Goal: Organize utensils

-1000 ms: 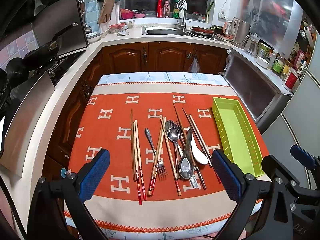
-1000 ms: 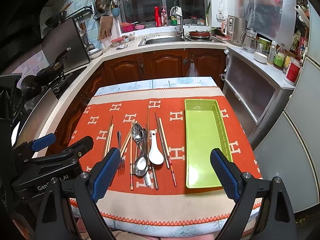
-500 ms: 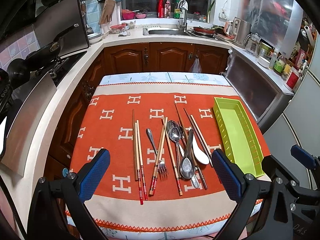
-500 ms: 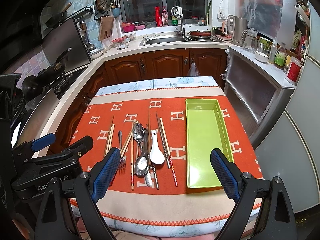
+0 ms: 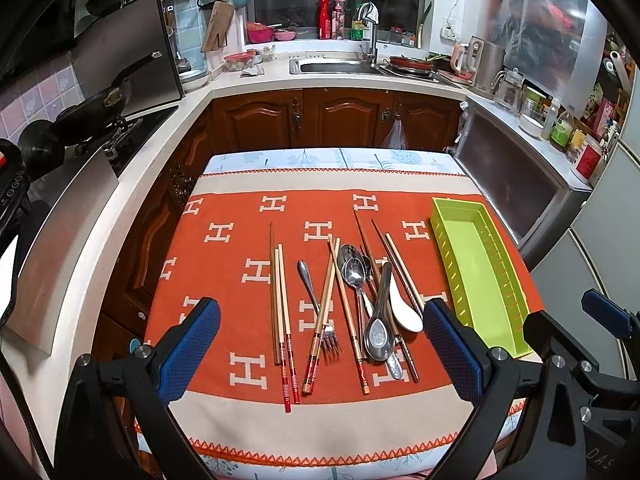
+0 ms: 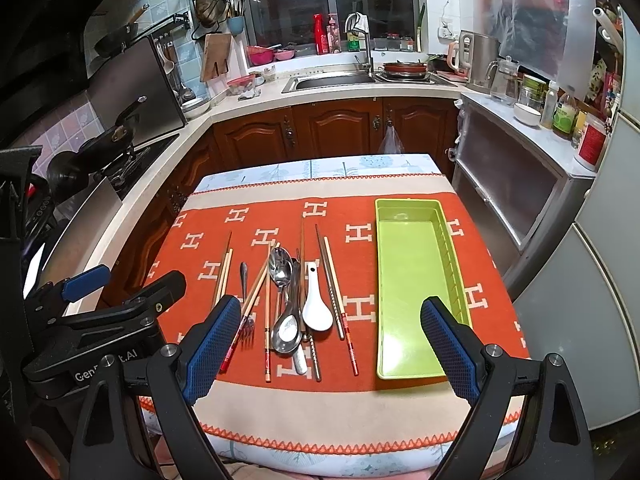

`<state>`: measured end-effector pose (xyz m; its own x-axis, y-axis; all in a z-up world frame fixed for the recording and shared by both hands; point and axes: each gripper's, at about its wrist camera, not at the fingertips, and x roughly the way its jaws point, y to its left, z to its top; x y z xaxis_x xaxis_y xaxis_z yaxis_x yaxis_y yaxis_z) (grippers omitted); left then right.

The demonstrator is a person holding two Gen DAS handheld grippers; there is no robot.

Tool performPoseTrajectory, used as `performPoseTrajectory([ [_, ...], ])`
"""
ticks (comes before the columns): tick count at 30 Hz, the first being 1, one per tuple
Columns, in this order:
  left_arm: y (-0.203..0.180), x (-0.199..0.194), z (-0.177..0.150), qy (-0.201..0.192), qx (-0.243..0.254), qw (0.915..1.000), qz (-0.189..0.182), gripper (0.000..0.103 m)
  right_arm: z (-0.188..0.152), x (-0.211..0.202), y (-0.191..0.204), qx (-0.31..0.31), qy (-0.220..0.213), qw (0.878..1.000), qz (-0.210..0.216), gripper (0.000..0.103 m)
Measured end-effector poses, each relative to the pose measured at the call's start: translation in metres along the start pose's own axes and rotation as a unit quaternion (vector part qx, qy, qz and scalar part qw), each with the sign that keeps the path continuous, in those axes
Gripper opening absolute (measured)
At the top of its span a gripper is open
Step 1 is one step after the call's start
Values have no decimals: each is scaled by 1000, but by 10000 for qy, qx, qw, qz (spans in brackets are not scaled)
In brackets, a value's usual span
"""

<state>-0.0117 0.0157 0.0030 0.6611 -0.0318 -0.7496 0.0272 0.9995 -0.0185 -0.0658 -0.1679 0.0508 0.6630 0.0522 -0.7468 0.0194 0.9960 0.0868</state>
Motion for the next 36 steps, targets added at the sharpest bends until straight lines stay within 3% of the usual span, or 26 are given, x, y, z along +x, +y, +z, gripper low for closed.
performPoseTrajectory([
  [27,-2,4,2,45,15,10000,-68,100,7,8,-5,0,27,10000,-34,93],
  [32,12,13,11,13,-216,9992,-346,100,11,19,-3,-112,167,9998,3,93],
  [36,24,23,19,81,-295,9991,-295,100,15,27,-2,-177,227,9996,78,93],
])
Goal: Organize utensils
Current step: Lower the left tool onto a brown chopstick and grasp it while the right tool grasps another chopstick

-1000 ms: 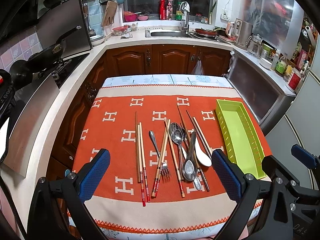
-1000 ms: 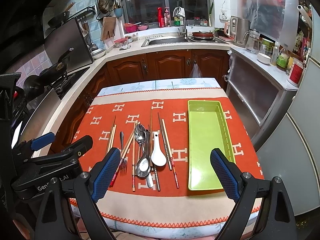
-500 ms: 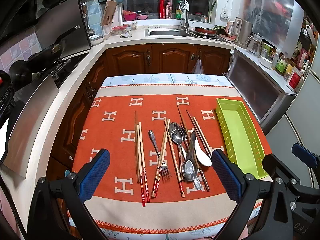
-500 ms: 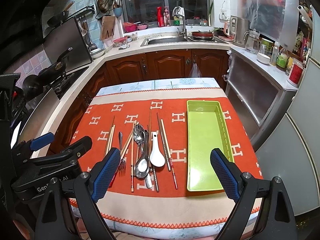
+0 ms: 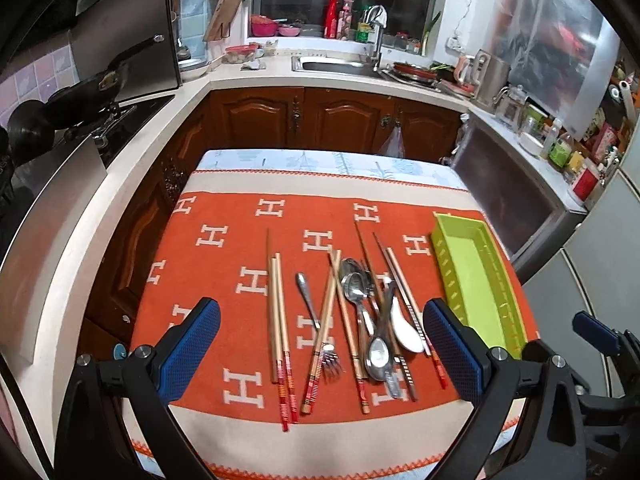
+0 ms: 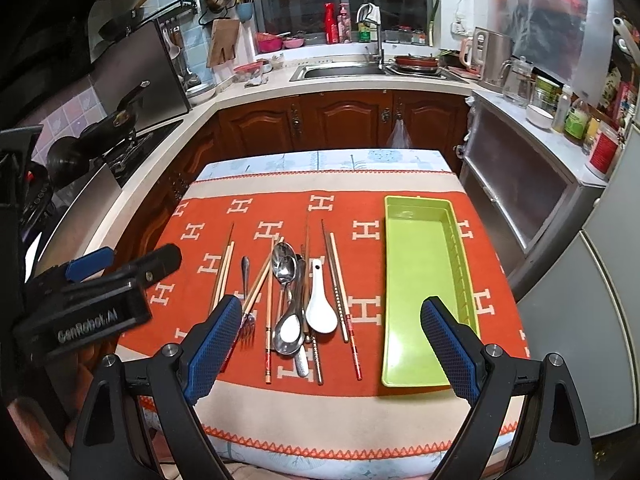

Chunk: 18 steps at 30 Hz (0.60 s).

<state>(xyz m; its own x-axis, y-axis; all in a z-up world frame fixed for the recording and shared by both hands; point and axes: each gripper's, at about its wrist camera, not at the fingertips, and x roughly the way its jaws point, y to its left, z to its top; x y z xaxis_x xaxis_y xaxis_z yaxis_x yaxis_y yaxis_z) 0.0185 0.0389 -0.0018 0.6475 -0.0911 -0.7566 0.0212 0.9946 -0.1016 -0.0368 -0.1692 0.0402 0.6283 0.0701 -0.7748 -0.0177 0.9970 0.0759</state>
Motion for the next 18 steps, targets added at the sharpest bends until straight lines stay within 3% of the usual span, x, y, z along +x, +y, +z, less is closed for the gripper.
performPoseTrajectory([
  [5,14,15,8,264,-42,9996,-32,100,8,13,-1,20,69,9999,97,91],
  [18,45,53,23,622,50,9980,70,100,29,67,11,-278,484,9977,387,73],
])
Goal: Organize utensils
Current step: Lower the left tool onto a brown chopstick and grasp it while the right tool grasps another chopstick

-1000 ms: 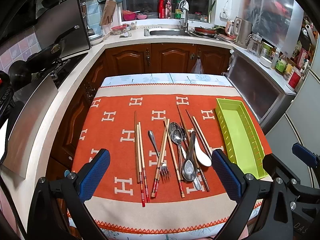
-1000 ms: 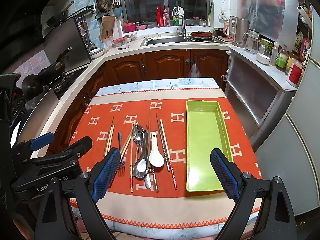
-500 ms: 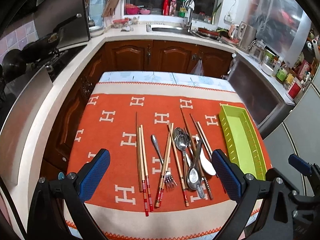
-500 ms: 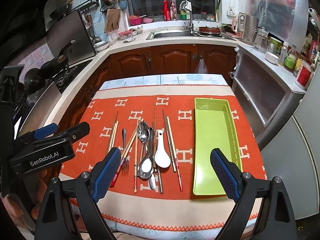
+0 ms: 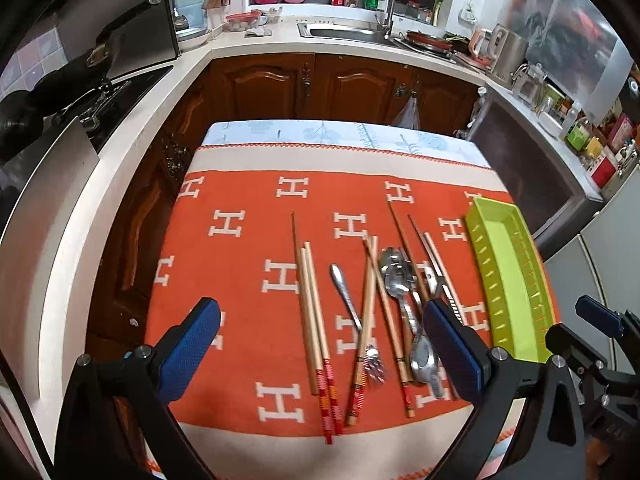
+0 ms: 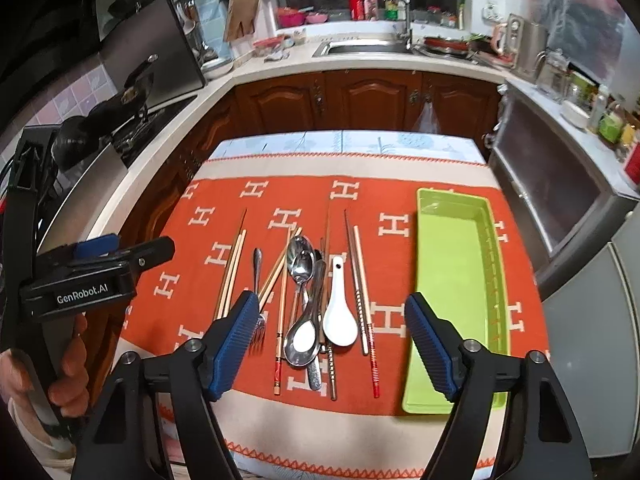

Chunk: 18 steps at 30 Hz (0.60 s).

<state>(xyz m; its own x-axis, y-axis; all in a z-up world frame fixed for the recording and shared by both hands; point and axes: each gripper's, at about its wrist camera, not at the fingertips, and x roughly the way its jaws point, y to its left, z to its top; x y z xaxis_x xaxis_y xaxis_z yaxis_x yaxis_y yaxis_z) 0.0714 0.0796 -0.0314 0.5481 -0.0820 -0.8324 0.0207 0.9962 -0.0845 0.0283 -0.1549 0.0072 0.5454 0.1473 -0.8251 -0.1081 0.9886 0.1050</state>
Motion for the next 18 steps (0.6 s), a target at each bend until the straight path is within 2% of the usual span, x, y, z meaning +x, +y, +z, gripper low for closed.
performPoseTrajectory([
  [3,12,12,1,80,-20,9999,125,100,7,21,0,-4,184,9997,167,69],
  [7,31,34,3,252,-147,9991,311,98,18,59,-5,207,570,9969,502,57],
  [12,45,73,-4,647,-247,9975,151,96,23,111,-3,435,1093,9880,1004,41],
  [14,48,90,-9,839,-312,9960,44,88,23,136,0,536,1372,9817,1204,34],
  [16,49,110,-15,1116,-360,9930,-112,66,20,157,9,554,1522,9779,1320,29],
  [17,49,119,-18,1251,-387,9911,-223,61,19,169,13,542,1625,9757,1365,28],
  [18,49,127,-22,1366,-419,9892,-314,51,18,181,17,538,1730,9736,1390,27],
])
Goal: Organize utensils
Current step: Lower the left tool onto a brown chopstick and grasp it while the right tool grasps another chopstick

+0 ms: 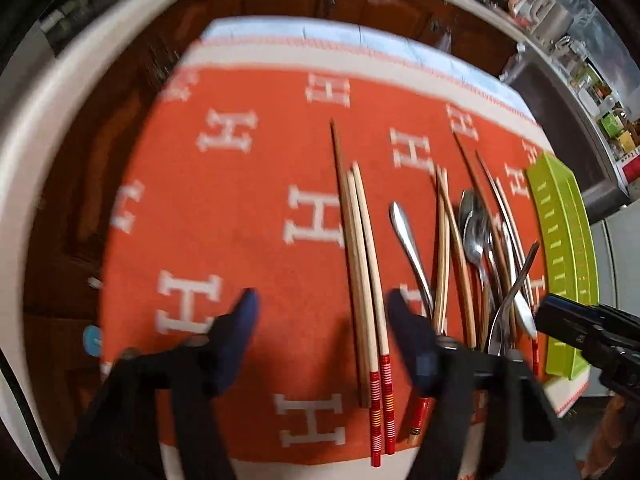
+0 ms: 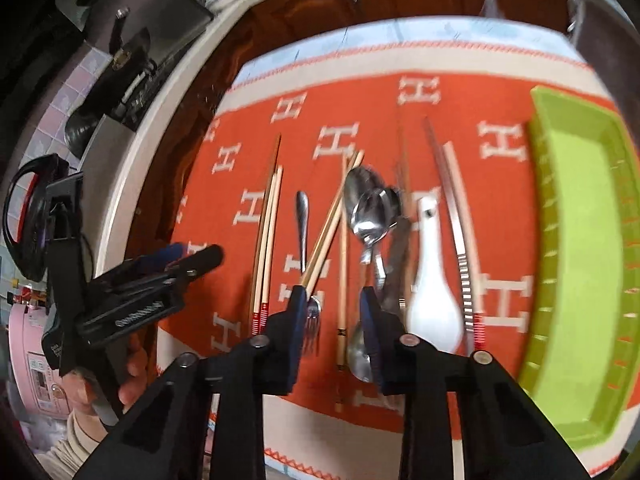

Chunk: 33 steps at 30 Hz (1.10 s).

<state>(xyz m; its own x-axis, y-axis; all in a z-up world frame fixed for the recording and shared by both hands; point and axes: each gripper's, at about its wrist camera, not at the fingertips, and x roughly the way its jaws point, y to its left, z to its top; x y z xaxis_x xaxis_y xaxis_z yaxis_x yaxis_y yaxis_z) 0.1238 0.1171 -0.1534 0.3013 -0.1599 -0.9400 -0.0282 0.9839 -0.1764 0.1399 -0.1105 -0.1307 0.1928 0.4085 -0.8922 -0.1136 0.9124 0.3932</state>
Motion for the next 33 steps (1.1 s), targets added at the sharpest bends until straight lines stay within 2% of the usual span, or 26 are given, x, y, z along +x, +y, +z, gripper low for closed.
performPoseTrajectory([
  [1,0,8,0,110,-25,9999,-111,45,2,11,1,0,79,10000,16,25],
  [6,-5,28,0,253,62,9994,-222,40,12,53,6,9,406,9991,125,19],
  [8,-10,32,2,278,122,9993,-219,35,16,67,6,93,514,9984,203,18],
  [10,-11,36,3,337,146,9991,-224,24,19,75,5,159,569,9981,177,16],
  [12,-12,38,5,396,162,9988,-242,21,22,80,4,175,592,9980,112,15],
  [26,-2,40,17,488,-25,9981,-368,22,28,94,1,161,689,9970,-312,15],
  [29,2,38,17,518,-46,9979,-376,26,28,100,1,153,640,9973,-317,15],
  [33,1,38,17,584,-138,9973,-421,37,30,103,5,61,557,9977,-380,15],
])
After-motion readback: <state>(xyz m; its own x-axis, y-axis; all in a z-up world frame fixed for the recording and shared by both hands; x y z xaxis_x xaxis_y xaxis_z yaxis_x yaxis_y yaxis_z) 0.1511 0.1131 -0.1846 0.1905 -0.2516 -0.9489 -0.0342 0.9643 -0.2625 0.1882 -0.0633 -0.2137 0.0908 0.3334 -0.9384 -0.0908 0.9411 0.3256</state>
